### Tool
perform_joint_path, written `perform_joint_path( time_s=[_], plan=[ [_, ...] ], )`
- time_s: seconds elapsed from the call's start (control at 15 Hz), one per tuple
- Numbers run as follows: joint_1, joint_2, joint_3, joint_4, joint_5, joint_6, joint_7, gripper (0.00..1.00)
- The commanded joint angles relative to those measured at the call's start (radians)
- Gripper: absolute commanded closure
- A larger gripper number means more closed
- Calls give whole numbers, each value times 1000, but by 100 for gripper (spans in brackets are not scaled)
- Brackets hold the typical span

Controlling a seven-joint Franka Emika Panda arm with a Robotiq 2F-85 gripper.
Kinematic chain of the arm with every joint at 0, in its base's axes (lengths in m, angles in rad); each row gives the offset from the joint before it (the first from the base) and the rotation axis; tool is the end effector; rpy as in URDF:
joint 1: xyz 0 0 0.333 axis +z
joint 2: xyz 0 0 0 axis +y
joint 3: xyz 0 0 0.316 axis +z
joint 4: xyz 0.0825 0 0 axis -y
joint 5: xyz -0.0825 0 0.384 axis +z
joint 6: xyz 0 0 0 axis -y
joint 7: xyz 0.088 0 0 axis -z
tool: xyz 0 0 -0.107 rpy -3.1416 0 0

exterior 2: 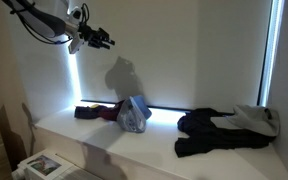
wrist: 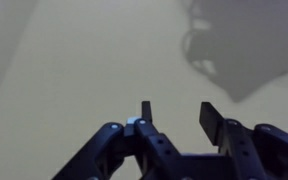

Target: Move the grey cup to the left

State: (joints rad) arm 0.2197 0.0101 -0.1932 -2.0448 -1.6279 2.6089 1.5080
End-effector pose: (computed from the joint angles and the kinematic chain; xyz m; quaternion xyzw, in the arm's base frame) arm 0.5837 0.0372 0.4777 0.8255 -0.0752 0.5007 0.2494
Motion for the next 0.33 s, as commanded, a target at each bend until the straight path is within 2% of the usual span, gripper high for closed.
perform_joint_path(
  time_s=[0.0,0.13,0.2,0.27],
  plan=[
    [-147,-90,37,-82,287,168,-266,14],
    [-193,-148,30,-164,474,219,-431,0],
    [-143,-66,15,-60,366,169,-317,1],
    [-159,-85,12,-77,391,180,-354,12]
  ],
)
